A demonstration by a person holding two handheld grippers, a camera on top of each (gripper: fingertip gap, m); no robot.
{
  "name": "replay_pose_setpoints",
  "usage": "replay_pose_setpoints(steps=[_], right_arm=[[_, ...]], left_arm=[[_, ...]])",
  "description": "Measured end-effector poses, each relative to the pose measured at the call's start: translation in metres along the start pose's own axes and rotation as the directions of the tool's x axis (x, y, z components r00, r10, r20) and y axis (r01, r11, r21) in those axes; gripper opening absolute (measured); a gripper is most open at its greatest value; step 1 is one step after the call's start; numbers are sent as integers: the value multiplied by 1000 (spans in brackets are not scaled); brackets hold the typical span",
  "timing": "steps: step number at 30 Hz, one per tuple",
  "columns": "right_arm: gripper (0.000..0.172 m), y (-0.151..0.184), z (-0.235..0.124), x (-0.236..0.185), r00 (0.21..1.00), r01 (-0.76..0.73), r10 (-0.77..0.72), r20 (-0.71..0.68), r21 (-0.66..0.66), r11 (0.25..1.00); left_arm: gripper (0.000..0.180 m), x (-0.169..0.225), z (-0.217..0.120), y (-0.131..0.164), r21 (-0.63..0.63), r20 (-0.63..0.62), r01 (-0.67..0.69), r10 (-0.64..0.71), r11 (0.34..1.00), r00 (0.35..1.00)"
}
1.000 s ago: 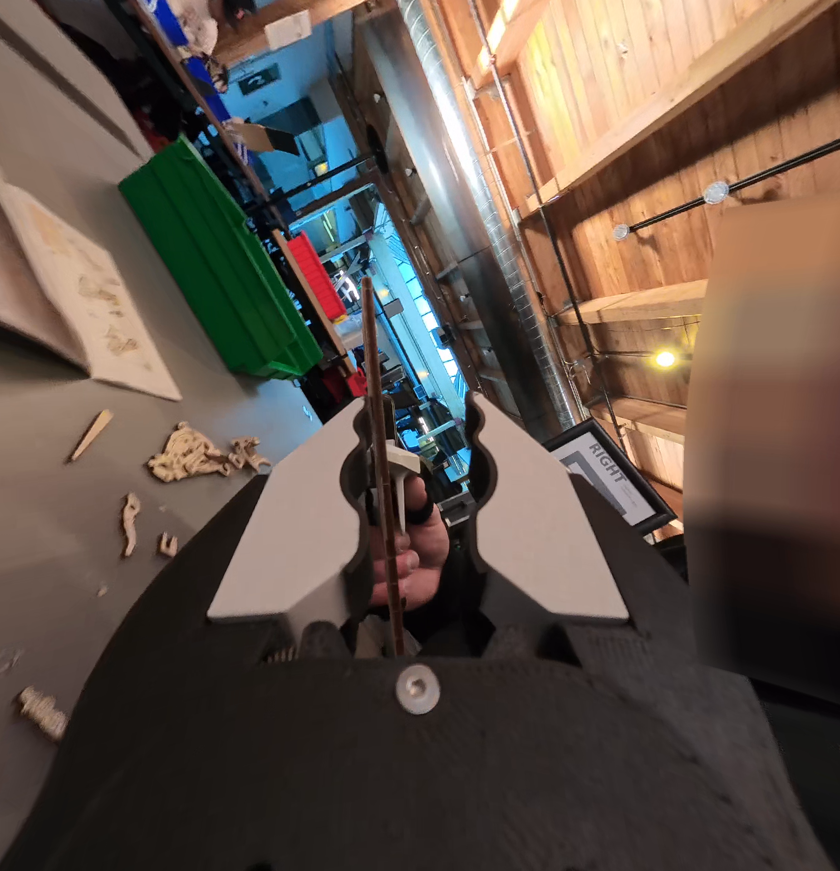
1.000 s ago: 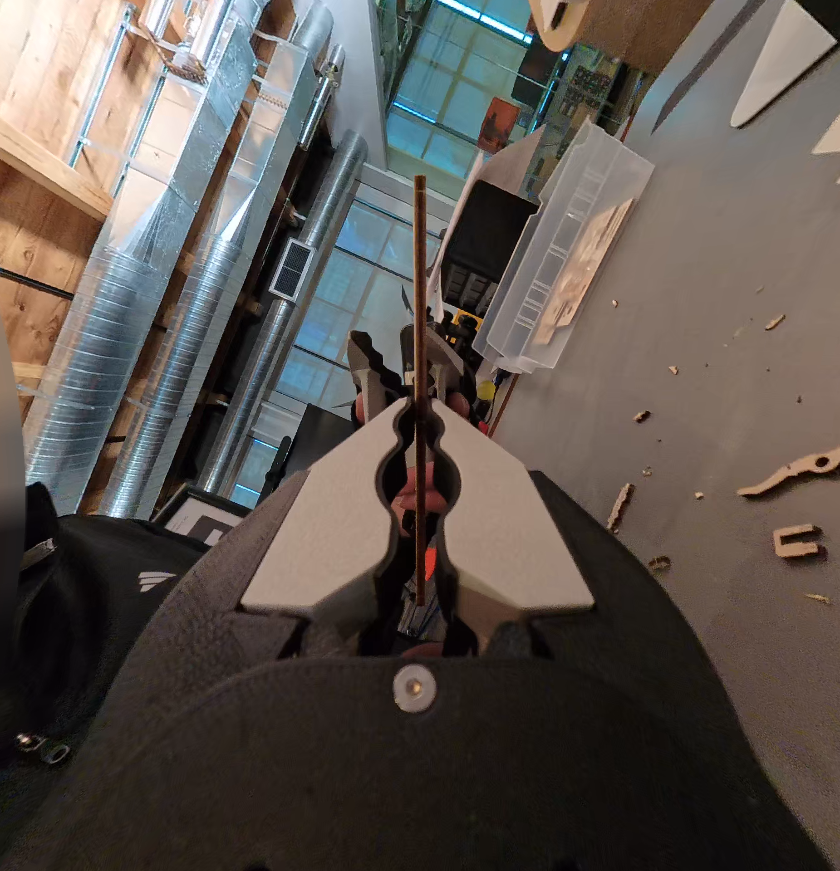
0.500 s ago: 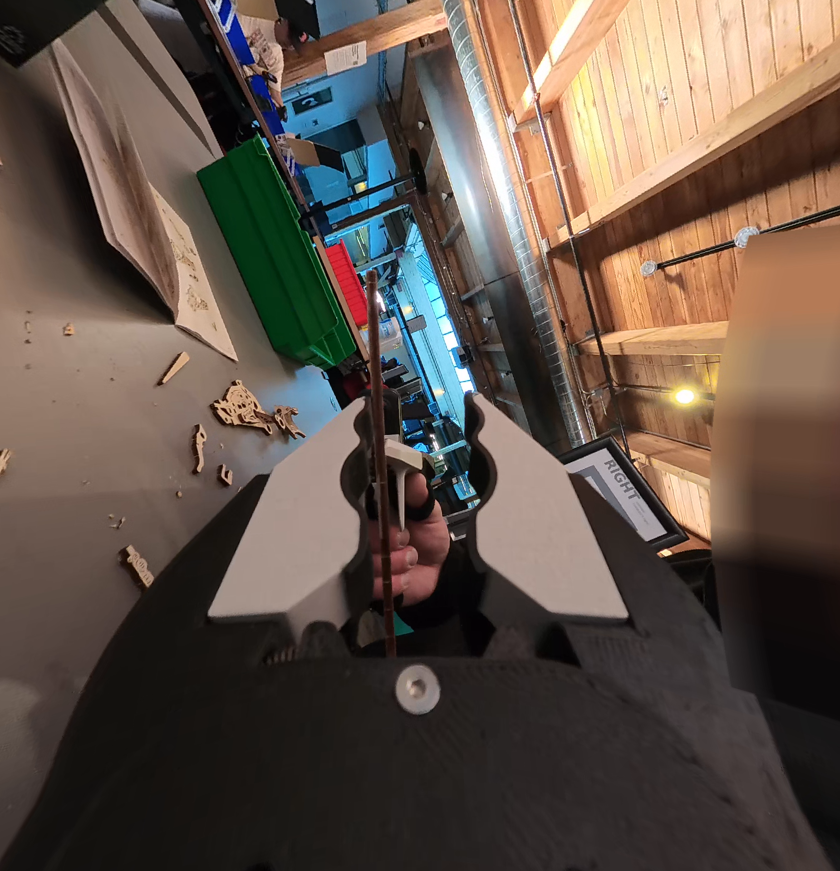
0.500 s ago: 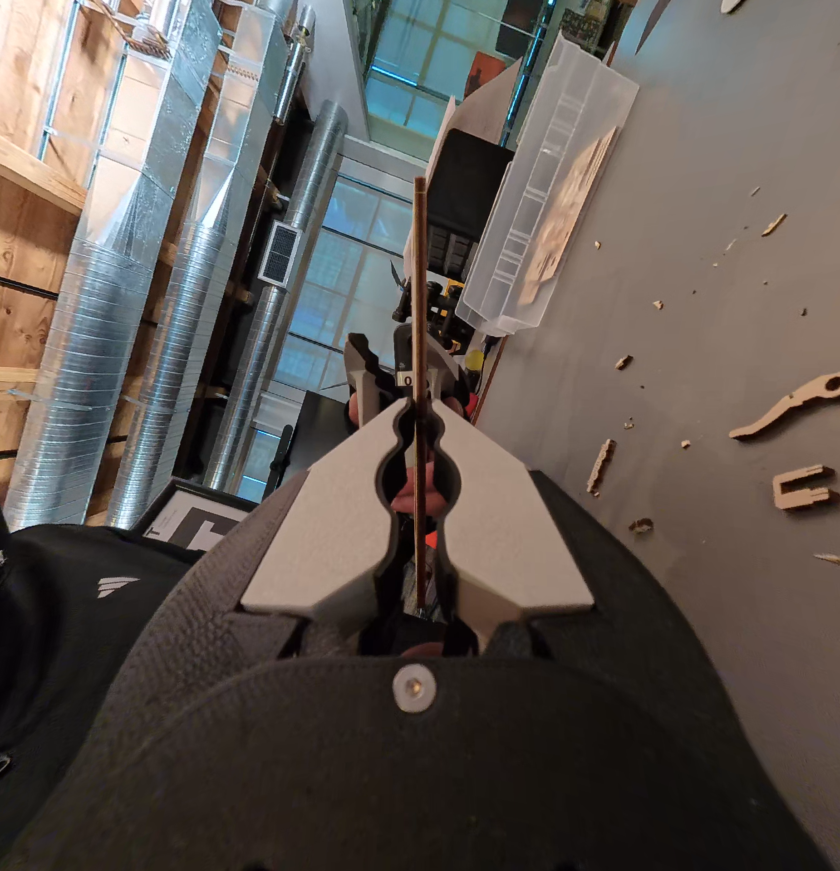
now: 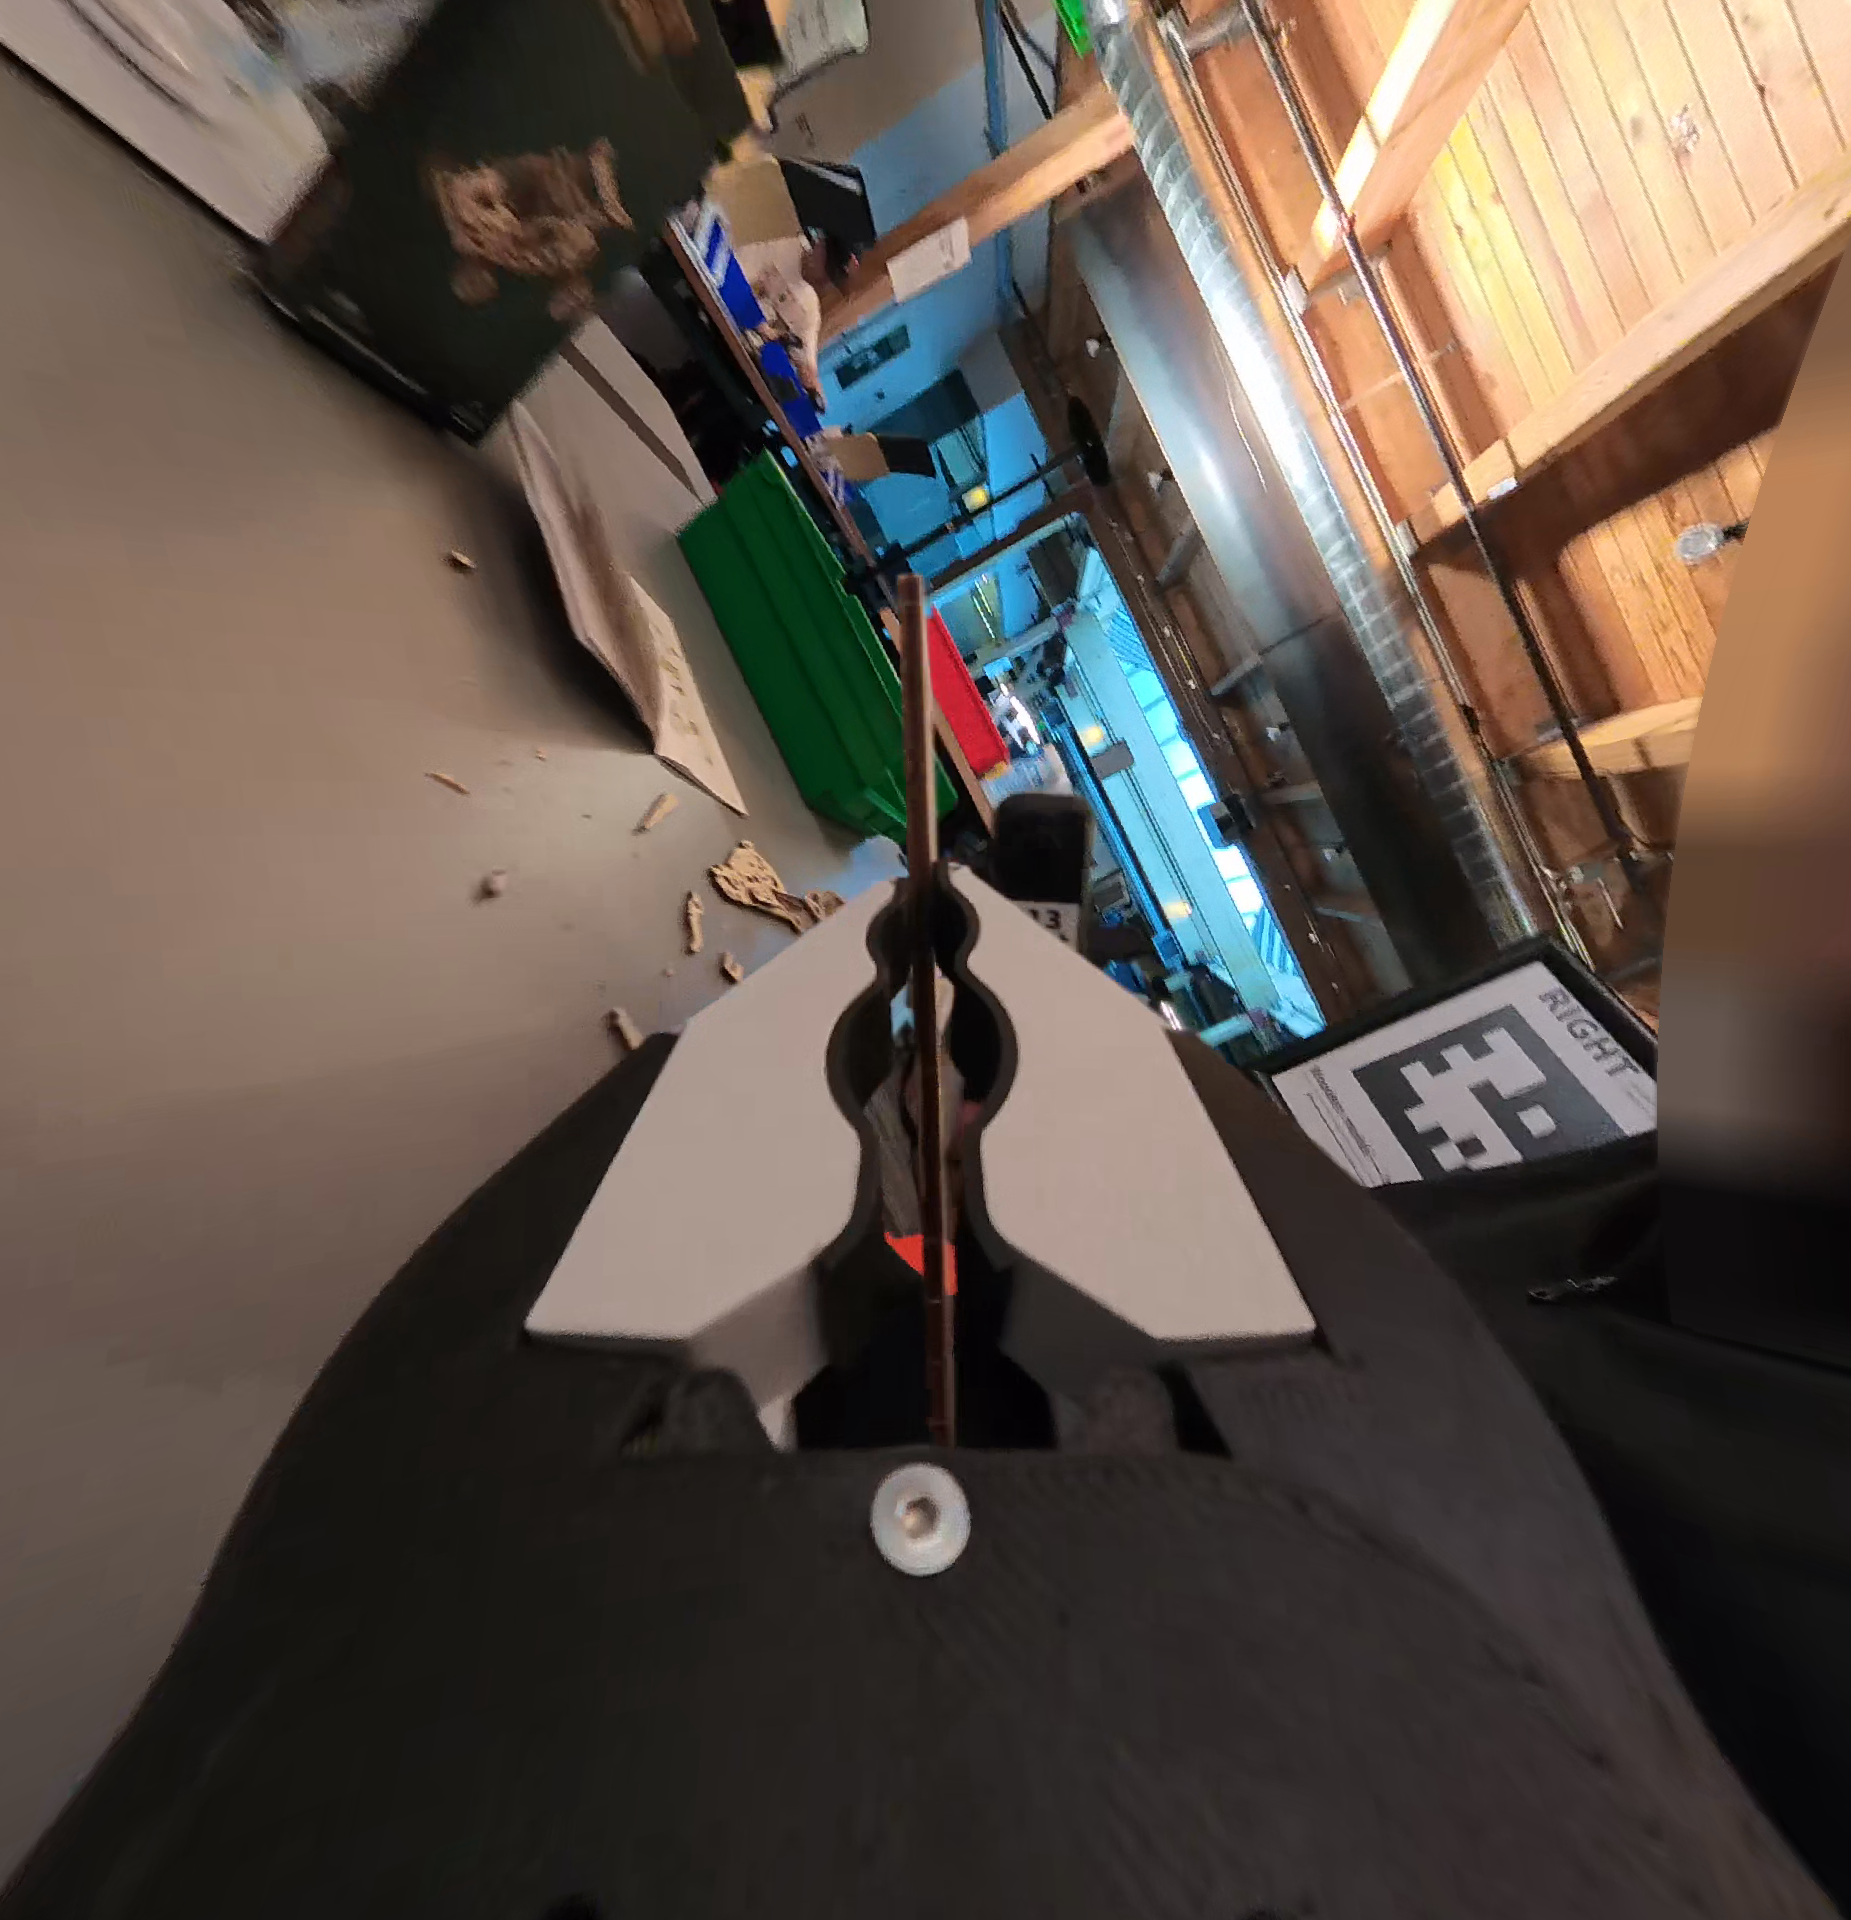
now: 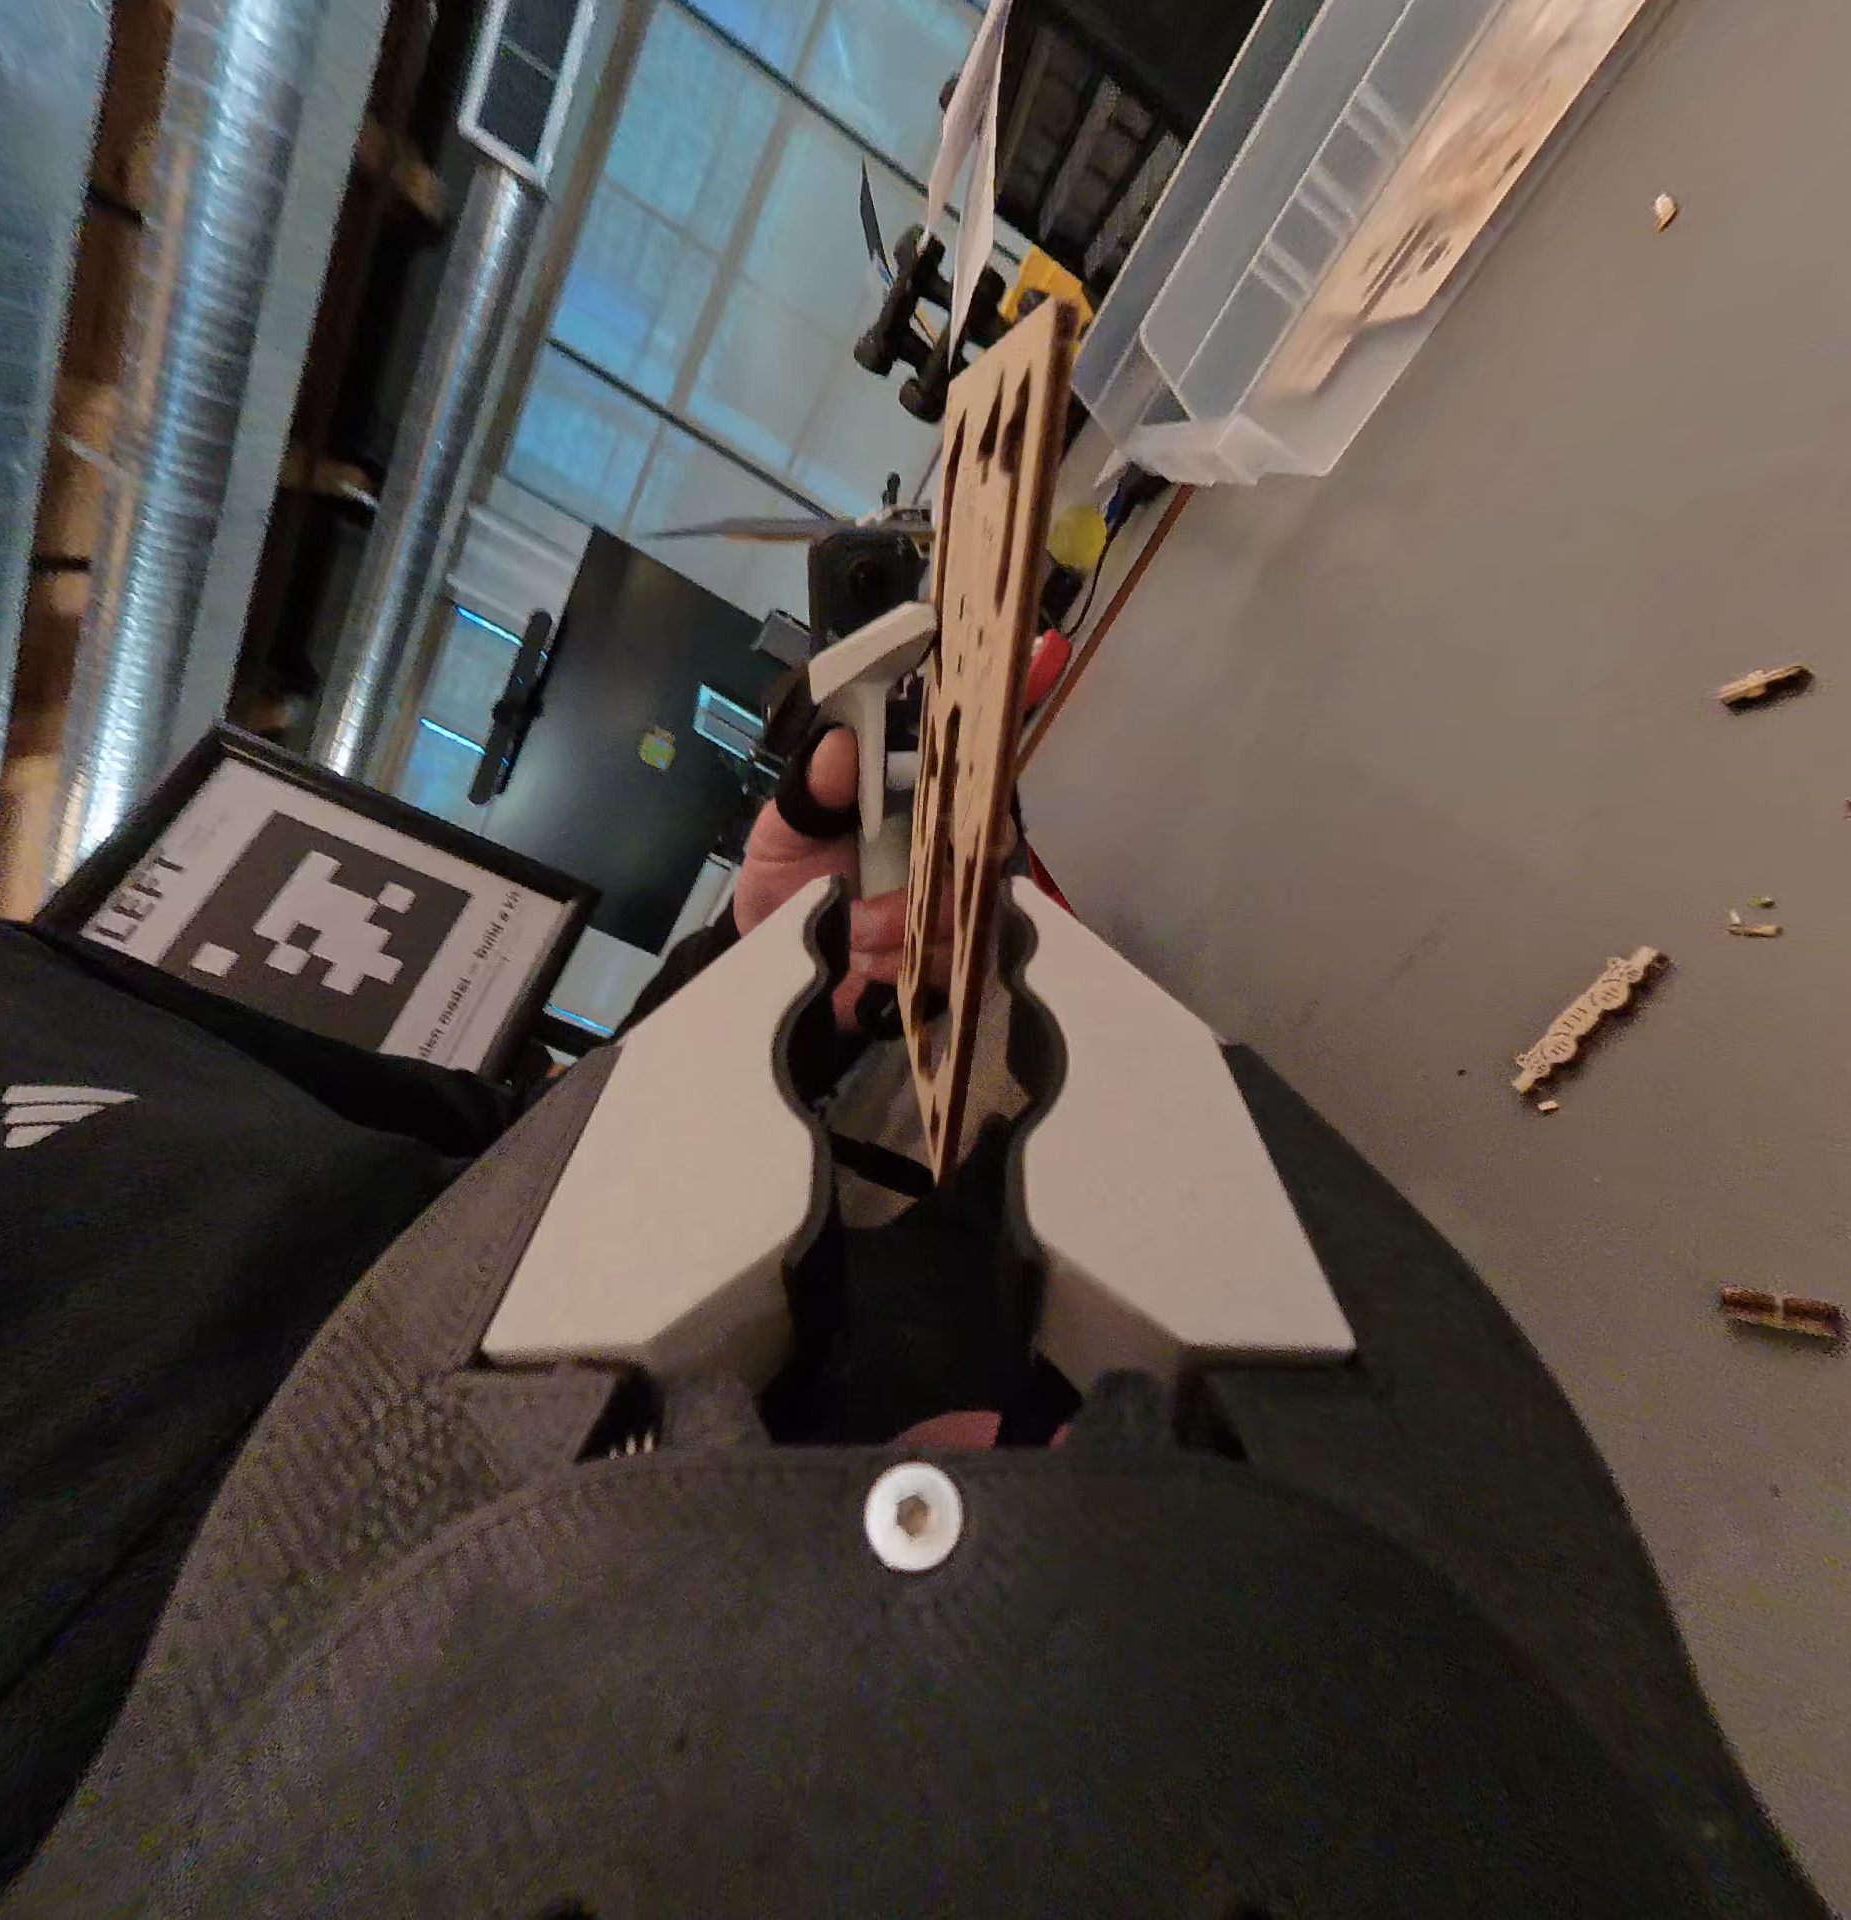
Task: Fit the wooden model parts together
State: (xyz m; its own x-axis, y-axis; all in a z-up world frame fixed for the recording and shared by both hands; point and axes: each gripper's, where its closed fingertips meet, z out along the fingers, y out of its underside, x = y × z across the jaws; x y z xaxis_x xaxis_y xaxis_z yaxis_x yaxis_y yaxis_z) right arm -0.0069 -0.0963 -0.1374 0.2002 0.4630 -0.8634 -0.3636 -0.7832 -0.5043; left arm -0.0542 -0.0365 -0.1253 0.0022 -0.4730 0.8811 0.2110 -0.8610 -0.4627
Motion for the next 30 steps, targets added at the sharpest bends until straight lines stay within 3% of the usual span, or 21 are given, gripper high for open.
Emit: replay_pose_setpoints(steps=[4,9,15,21,30], right_arm=[[26,1,-1,5,994,92,-96,-59,-55,994],[24,6,-18,7,971,188,-204,-124,-133,973],[21,32,-50,18,942,220,-266,-206,-221,950],[21,29,-62,25,927,228,-284,-245,-232,946],[21,30,-69,35,905,242,-316,-285,-266,933]], left_arm=[[0,-21,-27,-24,66,88,-10,5,998,996],[0,-56,-37,-35,70,223,-22,6,997,975],[0,-75,-31,-36,22,284,-50,42,999,958],[2,-95,-24,-33,16,352,-26,19,1000,936],[25,-112,-20,-28,-36,427,-58,68,998,902]])
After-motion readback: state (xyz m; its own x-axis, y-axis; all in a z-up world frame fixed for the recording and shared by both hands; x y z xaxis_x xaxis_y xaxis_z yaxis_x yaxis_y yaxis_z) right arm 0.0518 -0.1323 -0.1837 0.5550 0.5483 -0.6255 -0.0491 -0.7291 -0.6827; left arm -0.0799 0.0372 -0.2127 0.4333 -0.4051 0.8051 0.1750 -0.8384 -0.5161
